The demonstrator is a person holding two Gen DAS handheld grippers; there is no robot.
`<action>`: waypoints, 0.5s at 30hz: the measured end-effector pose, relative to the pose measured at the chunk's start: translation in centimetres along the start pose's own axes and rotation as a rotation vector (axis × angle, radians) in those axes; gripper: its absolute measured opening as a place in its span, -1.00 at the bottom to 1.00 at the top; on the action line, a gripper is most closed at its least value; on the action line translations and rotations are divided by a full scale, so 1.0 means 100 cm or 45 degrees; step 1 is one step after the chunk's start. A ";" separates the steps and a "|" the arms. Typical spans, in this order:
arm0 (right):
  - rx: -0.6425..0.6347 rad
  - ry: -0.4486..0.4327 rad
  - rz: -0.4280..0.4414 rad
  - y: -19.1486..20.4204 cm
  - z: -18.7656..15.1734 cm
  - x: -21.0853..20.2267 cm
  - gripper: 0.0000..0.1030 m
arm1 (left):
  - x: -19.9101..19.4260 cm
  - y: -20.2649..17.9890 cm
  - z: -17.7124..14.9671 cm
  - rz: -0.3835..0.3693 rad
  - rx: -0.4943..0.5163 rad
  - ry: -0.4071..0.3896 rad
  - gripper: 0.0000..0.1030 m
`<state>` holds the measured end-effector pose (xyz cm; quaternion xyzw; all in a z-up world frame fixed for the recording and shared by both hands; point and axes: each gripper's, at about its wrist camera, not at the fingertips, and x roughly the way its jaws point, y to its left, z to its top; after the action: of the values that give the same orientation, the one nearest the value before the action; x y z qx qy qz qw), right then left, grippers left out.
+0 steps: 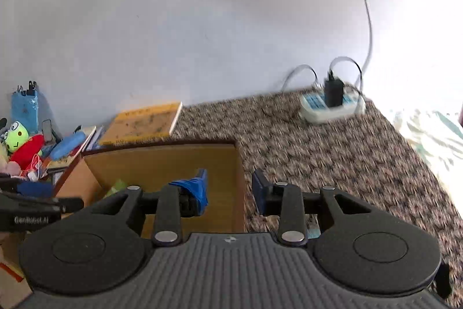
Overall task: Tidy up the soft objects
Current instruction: 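Move the right gripper back to the pile toward the green plush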
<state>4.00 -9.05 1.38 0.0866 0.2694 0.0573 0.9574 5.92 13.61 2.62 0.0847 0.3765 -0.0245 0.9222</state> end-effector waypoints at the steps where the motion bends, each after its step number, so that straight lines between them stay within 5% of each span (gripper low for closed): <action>1: 0.015 0.001 0.008 -0.005 -0.002 -0.003 -0.66 | -0.004 -0.006 0.000 0.017 -0.007 0.002 0.19; 15: -0.008 0.086 0.049 -0.074 -0.032 -0.057 -0.63 | -0.044 -0.104 -0.010 0.137 -0.096 0.093 0.24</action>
<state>-2.04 -16.73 0.10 0.0868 0.2996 0.0795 0.9468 0.99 3.42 3.55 0.0708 0.4054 0.0424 0.9104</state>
